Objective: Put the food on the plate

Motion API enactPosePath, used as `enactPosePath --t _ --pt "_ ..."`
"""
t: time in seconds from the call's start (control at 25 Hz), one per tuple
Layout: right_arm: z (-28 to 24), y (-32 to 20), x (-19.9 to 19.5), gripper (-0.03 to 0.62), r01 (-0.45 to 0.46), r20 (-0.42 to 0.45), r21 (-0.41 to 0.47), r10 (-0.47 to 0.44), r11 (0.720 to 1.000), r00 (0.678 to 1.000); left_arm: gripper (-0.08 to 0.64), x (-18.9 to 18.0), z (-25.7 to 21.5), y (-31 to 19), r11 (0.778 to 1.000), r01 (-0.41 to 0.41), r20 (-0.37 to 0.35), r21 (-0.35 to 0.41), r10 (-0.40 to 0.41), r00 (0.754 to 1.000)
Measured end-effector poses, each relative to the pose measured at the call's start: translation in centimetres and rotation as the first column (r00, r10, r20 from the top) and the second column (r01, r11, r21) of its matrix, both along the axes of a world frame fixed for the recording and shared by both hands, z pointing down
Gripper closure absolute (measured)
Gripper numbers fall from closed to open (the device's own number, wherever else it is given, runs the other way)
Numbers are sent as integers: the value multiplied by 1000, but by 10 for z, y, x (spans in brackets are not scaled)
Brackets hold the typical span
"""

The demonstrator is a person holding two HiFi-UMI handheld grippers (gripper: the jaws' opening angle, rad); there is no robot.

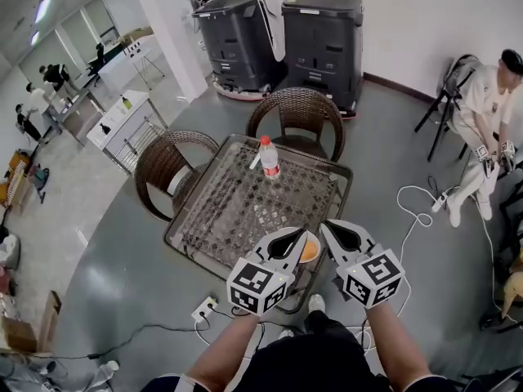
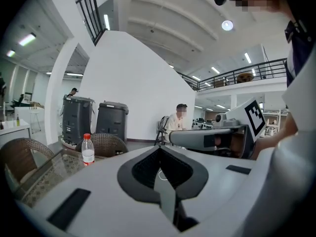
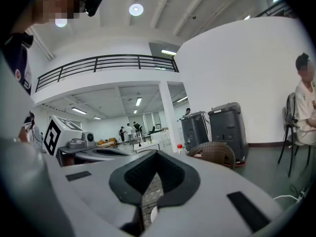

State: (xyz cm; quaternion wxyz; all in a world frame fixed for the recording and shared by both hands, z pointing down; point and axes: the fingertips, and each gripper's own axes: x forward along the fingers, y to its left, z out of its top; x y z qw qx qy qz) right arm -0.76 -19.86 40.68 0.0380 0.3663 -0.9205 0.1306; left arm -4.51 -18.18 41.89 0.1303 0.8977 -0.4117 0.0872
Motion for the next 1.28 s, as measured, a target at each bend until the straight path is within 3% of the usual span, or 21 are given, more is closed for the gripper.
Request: enactPosePath --t 0.52,1.28 --pt "-34 2 -7 588 11 6 109 -12 994 1000 551 -4 -33 5 999 -6 -72 44 9 997" --pt "-33 4 -8 588 9 19 100 -11 995 1000 551 -4 -30 7 999 -15 -59 37 18 998"
